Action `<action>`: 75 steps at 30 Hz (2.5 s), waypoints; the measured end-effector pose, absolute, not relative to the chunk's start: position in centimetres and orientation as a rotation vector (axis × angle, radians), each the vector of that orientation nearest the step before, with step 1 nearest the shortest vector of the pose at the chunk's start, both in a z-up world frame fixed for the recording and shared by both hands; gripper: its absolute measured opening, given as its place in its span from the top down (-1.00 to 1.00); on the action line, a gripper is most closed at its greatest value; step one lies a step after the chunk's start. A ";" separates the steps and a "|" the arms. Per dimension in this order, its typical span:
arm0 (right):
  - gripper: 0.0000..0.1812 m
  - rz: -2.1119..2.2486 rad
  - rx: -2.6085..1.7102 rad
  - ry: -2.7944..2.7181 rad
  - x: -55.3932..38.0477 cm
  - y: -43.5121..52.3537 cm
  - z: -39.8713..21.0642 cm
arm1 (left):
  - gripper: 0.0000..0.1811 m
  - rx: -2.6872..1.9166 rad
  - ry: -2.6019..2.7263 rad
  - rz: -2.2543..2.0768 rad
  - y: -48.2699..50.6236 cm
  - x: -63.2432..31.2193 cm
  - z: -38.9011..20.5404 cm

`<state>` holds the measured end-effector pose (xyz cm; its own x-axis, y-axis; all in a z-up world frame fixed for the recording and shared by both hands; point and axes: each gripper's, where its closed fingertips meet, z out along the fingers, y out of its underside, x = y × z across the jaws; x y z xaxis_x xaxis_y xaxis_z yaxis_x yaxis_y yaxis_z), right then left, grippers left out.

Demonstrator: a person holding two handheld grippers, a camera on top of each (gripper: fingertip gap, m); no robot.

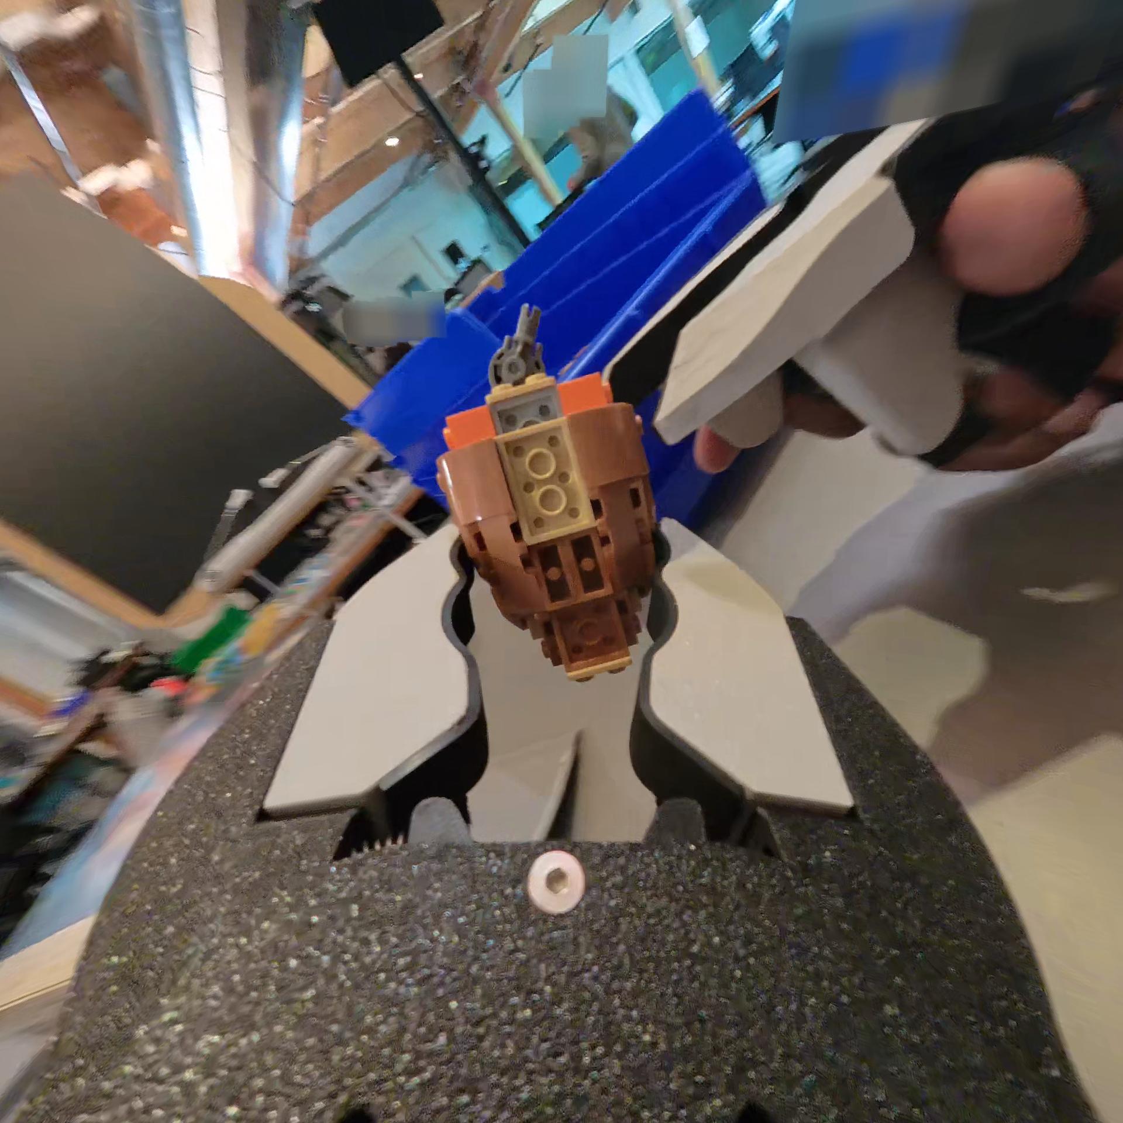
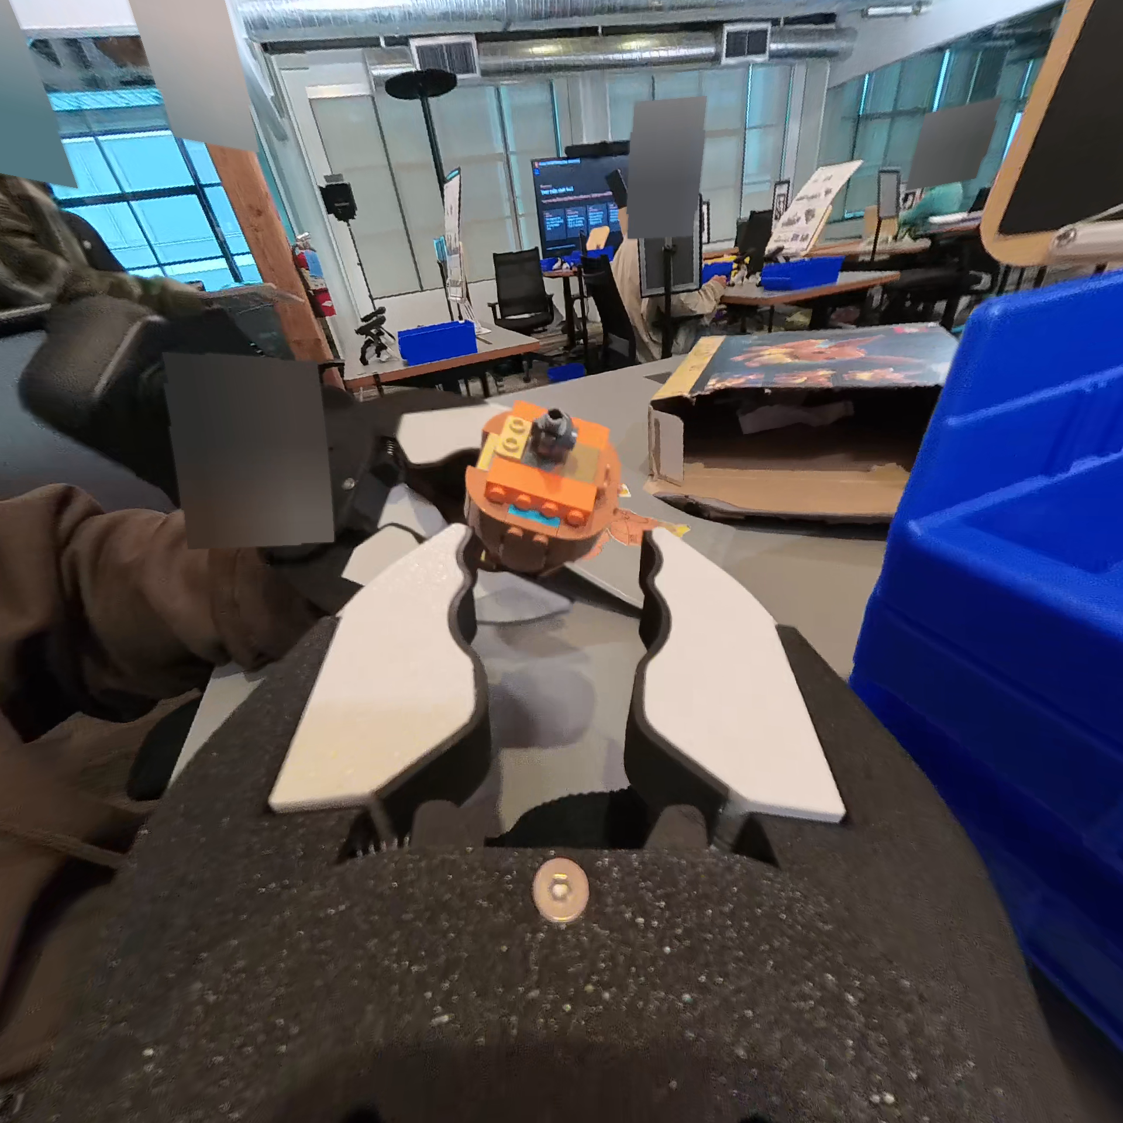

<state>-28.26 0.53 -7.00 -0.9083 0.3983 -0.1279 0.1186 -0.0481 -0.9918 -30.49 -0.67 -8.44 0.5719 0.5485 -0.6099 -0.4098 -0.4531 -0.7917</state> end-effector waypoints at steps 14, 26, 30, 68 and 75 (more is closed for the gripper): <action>0.40 2.186 -0.767 -2.192 -27.1 -1.1 -8.3 | 0.38 -1.675 0.194 1.965 -1.4 -31.1 -6.7; 0.54 2.184 -0.692 -2.161 -27.3 -0.7 -8.3 | 0.39 -1.618 0.337 2.081 -0.8 -30.4 -6.3; 0.57 2.144 -0.634 -2.167 -27.2 -0.6 -8.5 | 0.39 -1.623 0.357 2.078 -0.8 -30.3 -6.3; 0.96 1.592 -0.346 -2.540 -25.7 1.2 -14.0 | 0.39 -1.886 0.385 1.661 0.4 -30.3 -11.4; 0.80 1.677 -0.682 -2.144 -28.6 11.0 -6.5 | 0.39 -1.936 0.262 1.506 0.0 -30.7 -12.2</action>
